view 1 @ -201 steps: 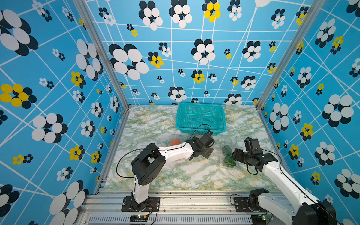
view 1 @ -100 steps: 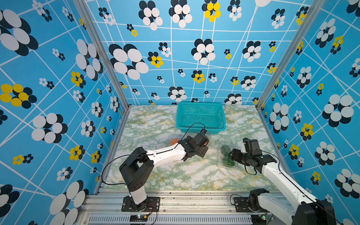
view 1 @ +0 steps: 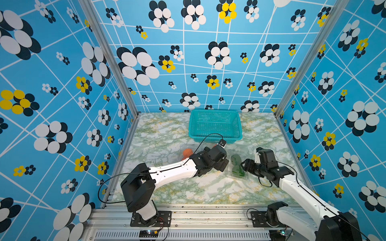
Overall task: Take oranges out of containers
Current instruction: Move the packing box to the center of the board.
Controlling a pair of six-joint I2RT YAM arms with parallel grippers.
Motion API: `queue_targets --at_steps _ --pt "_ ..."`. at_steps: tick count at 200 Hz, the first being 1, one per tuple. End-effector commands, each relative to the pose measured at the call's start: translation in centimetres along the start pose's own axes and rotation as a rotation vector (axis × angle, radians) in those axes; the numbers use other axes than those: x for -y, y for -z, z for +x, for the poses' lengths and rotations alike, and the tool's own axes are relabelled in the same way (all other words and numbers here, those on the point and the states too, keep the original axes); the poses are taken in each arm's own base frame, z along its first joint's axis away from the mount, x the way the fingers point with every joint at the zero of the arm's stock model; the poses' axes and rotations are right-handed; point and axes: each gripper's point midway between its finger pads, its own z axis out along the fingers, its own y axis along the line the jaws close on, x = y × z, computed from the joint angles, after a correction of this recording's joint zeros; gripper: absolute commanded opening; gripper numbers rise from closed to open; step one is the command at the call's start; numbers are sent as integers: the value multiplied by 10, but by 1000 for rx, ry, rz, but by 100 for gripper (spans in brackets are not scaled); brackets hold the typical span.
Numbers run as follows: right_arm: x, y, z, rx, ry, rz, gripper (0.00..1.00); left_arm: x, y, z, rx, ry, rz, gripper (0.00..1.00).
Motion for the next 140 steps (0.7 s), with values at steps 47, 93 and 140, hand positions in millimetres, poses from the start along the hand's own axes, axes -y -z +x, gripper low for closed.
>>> queue_targets --at_steps 47,93,140 --pt "3 -1 7 -27 68 35 68 19 -3 0 5 39 95 97" --pt "-1 20 -1 59 113 4 71 35 0 -5 30 18 176 92" --pt "42 28 5 57 59 151 71 57 -9 -5 28 0 280 84"
